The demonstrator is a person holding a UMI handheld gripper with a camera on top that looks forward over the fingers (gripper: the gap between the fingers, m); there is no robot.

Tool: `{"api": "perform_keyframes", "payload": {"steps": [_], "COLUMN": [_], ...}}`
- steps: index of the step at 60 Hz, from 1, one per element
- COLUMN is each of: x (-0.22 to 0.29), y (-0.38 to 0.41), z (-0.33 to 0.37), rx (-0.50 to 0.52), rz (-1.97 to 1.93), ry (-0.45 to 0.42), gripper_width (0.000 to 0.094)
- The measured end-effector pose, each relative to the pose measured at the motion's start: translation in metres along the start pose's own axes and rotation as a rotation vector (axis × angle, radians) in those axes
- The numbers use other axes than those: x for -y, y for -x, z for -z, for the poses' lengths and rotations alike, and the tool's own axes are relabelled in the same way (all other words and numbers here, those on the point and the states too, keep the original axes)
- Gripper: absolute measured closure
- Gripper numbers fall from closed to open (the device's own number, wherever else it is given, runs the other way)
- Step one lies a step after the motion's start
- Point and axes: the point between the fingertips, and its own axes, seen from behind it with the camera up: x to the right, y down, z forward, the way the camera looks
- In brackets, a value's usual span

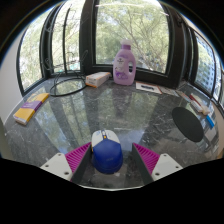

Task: Arrange mouse

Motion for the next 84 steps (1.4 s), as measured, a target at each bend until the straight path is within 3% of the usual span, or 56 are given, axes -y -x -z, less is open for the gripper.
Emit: {"api": "perform_keyframes", "payload": {"steps": [4,12,21,35,42,49,54,60,64,66,71,77,84], "x": [0.004,0.01,0.012,0.026,0.094,0.208,0.279,0.315,0.298,0.292,0.207,0.149,0.085], "y": [0.002,0.012,0.016,0.016,0.017,-0.019,-0.074,-0.165,-0.228,-0.253,-0.321,-0.337,-0.354], "z": [-0.007,-0.014,-0.015,-0.01,0.026,0.087,0.131,0.126,0.118,0.084,0.028,-0.028,-0.061], "rx": [-0.001,-0.002,0.001,0.057,0.141,0.208,0.206,0.126,0.065,0.026,-0.045,-0.077,-0.086], "rz": [-0.022,-0.034,0.013,0.014,0.015,-0.036,-0.072,-0.087,-0.098,-0.109,-0.119,-0.145,-0.14], "ry": [0.002,-0.008,-0.027,-0.04,-0.158,-0.358,-0.492,-0.562,-0.542,-0.489,-0.351,-0.165,-0.075], "gripper_width": [0.0128,0.0352,0.0484,0.0577,0.0576,0.058,0.058,0.0579,0.058,0.0581,0.0581,0.0581,0.0575]}}
